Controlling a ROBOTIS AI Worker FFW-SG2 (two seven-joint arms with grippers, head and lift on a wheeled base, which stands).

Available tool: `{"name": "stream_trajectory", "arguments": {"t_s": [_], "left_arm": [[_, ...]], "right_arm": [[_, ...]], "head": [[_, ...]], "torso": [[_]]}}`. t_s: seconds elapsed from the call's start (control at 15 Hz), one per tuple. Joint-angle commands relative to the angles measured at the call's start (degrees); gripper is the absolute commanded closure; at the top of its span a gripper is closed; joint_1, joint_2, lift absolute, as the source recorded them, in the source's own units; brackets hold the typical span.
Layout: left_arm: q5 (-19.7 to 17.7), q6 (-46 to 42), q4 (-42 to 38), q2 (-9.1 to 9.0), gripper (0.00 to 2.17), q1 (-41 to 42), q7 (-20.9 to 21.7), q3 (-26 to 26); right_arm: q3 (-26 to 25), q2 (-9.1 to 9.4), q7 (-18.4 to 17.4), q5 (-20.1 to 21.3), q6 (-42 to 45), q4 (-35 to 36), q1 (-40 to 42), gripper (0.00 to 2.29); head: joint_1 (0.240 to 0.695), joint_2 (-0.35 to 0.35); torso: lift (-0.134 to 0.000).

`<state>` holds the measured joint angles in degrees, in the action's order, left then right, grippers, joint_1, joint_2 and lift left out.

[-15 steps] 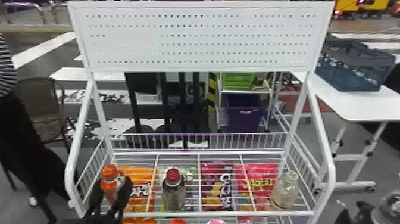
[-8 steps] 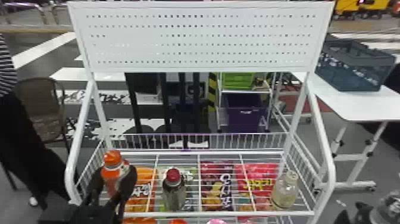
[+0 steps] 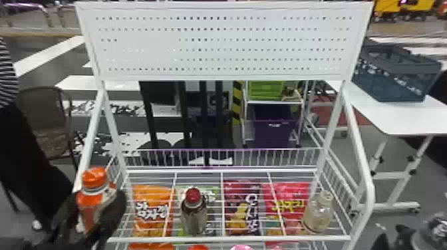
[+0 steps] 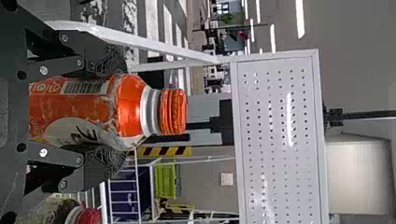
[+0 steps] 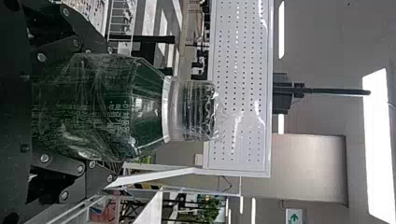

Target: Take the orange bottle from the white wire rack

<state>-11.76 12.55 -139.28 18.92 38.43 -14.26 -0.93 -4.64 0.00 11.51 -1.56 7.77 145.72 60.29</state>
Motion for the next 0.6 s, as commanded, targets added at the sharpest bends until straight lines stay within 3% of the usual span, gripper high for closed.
{"name": "stream_trajectory", "arguments": {"t_s": [0.0, 0.53], "left_arm": [[0.1, -4.5, -0.5, -0.99, 2.15, 3.3, 0.2, -1.8], [0.2, -8.0, 2.3, -1.35, 2.15, 4.5, 0.6, -2.8]], "right_arm": [[0.1, 0.05, 0.0, 0.0, 0.0, 0.1, 0.1, 0.97], [0.0, 0.05, 0.0, 0.0, 0.0, 0.0, 0.1, 0.97]], "head": [[0.499, 0.000], [0.499, 0.000]], "torso": [[0.000], [0.000]]}}
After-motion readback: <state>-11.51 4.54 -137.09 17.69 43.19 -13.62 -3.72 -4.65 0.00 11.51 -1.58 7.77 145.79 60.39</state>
